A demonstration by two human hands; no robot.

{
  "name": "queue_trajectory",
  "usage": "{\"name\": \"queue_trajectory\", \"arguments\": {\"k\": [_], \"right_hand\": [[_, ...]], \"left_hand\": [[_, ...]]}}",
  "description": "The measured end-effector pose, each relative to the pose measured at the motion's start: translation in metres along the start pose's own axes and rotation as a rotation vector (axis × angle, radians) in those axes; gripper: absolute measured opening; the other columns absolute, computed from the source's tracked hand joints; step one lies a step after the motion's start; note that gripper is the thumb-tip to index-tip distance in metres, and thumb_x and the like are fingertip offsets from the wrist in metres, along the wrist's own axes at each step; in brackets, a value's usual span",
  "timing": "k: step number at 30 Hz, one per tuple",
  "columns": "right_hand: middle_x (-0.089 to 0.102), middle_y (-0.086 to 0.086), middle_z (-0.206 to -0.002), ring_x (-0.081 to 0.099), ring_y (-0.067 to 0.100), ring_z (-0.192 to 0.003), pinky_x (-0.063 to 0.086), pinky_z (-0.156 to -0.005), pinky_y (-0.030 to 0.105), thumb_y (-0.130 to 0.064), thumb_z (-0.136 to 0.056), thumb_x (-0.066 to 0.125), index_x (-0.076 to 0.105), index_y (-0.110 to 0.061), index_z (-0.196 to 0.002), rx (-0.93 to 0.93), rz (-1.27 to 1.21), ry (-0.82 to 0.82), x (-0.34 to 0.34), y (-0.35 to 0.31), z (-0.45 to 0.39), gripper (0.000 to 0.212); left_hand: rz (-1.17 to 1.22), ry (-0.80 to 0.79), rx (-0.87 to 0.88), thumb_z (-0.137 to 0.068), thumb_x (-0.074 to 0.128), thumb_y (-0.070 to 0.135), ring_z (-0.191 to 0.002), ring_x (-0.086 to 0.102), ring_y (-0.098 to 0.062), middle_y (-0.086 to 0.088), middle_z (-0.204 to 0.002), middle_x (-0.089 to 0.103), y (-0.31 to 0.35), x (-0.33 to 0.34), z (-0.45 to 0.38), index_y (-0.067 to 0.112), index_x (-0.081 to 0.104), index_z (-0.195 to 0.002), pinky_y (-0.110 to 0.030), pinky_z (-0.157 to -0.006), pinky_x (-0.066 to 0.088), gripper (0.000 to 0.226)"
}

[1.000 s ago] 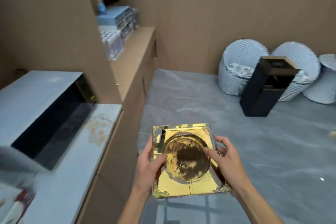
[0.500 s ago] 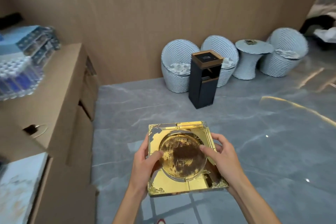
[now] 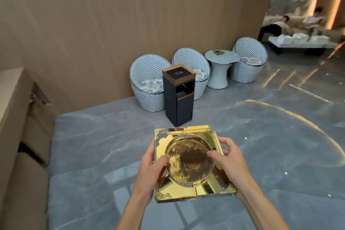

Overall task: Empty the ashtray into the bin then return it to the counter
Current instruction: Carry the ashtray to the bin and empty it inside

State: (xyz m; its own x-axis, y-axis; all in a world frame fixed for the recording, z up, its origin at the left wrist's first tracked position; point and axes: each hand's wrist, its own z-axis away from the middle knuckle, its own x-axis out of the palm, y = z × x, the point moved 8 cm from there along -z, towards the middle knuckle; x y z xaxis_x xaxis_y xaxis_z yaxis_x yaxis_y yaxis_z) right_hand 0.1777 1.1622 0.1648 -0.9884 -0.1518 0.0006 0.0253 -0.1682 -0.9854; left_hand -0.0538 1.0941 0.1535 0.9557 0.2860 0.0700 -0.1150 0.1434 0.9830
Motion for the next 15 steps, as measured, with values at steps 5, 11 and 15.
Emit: {"name": "queue_trajectory", "arguments": {"k": [5, 11, 15], "right_hand": [[0.082, -0.014, -0.085, 0.078, 0.005, -0.070, 0.057, -0.053, 0.019, -0.007, -0.093, 0.073, 0.061, -0.031, -0.114, 0.006, -0.008, 0.054, -0.006, -0.012, -0.070, 0.034], [0.082, -0.017, -0.089, 0.078, 0.003, -0.074, 0.056, -0.055, 0.016, -0.023, -0.093, 0.076, 0.061, -0.035, -0.115, 0.017, -0.030, 0.127, -0.015, -0.020, -0.141, 0.028], [0.083, -0.009, -0.095, 0.079, 0.005, -0.078, 0.056, -0.054, 0.015, -0.028, -0.089, 0.081, 0.061, -0.035, -0.119, 0.054, -0.030, 0.145, -0.028, -0.019, -0.186, 0.036]], "left_hand": [[-0.068, -0.053, -0.047, -0.097, 0.062, 0.007, -0.121, 0.067, -0.013, 0.014, -0.124, 0.075, 0.014, 0.014, -0.082, 0.038, 0.053, -0.141, -0.044, -0.106, 0.054, 0.054], [-0.119, -0.077, -0.024, -0.099, 0.060, 0.007, -0.102, 0.073, 0.004, 0.028, -0.110, 0.076, 0.017, 0.035, -0.165, 0.056, 0.056, -0.120, -0.017, -0.080, 0.060, 0.053], [-0.133, -0.076, -0.036, -0.100, 0.058, 0.002, -0.072, 0.061, 0.032, 0.054, -0.079, 0.064, 0.021, 0.053, -0.210, 0.061, 0.043, -0.108, 0.004, -0.051, 0.045, 0.061]]}}
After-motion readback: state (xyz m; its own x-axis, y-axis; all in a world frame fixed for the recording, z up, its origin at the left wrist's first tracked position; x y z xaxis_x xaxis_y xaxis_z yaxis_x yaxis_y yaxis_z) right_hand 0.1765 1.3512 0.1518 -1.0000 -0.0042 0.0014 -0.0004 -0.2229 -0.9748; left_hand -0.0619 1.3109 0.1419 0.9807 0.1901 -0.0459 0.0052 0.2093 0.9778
